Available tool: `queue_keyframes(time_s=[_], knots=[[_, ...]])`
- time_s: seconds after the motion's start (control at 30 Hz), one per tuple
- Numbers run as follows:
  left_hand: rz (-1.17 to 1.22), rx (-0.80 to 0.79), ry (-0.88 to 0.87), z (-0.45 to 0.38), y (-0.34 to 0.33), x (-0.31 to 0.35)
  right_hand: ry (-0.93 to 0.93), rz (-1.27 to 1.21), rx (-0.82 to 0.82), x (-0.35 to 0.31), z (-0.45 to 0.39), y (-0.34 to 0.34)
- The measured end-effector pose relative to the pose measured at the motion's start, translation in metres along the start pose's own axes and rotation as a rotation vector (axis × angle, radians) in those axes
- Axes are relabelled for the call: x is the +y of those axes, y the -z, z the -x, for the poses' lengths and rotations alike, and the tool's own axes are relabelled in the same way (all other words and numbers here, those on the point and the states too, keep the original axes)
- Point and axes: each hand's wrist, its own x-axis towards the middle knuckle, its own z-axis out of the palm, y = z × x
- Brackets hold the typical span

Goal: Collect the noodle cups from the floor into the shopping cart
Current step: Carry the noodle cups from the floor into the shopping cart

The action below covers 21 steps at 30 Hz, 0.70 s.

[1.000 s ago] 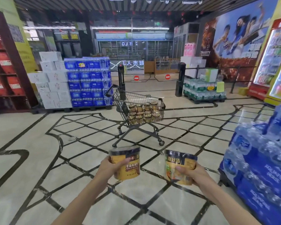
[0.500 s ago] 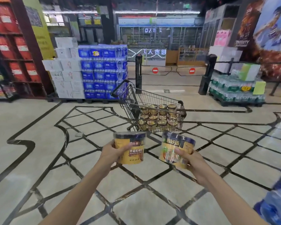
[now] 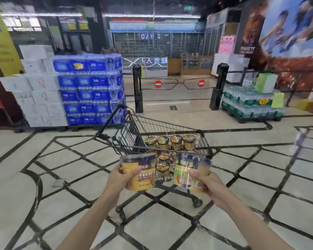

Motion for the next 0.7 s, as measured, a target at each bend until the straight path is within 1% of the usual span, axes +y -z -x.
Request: queue_keyframes(time_s=[0.2,0.4,0.47,0.57,0.63,0.7], knots=[[-0.004,-0.011,0.014,-0.133,-0.012,0.006,-0.021,0.060,0.018,-0.022,-0.134,0.006],[-0.019,0.024,0.015,-0.283,-0.038,-0.012,-0.111,0.099,0.015,-0.008,-0.304,0.021],[-0.039,0.033,0.053,-0.336,-0.047,-0.018,-0.133,0.124,-0.005,-0.012,-0.360,0.022],[-0.080,0.069,0.127,-0.413,-0.058,-0.026,-0.193,0.108,-0.076,-0.022,-0.436,0.020],[-0.117,0.094,0.169,-0.455,-0.066,-0.030,-0.249,0.151,-0.082,-0.022,-0.482,0.018],[-0.126,0.115,0.248,-0.492,-0.073,-0.037,-0.277,0.164,-0.085,-0.014,-0.521,0.016]])
